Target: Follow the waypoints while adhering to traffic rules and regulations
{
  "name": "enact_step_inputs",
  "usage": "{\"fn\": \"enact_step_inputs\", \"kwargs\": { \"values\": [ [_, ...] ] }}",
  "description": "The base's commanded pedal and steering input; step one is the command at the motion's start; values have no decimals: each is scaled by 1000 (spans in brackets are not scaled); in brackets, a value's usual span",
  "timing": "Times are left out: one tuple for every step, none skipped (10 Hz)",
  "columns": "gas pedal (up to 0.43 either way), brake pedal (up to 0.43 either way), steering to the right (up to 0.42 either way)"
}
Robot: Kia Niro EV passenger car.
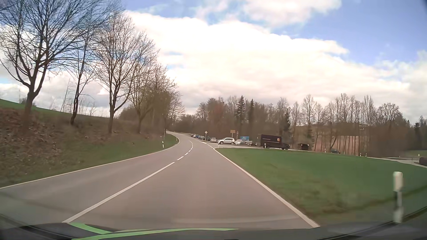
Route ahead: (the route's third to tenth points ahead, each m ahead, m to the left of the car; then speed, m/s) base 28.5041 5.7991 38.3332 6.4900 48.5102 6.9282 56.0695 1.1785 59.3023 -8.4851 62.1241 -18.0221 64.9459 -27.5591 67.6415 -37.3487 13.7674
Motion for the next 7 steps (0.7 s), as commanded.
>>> {"fn": "enact_step_inputs", "kwargs": {
  "values": [
    [0,134,-6],
    [0,146,-6],
    [0,152,-5],
    [0,171,-6],
    [0,183,-6],
    [0,195,-6],
    [0,207,-5]
  ]
}}
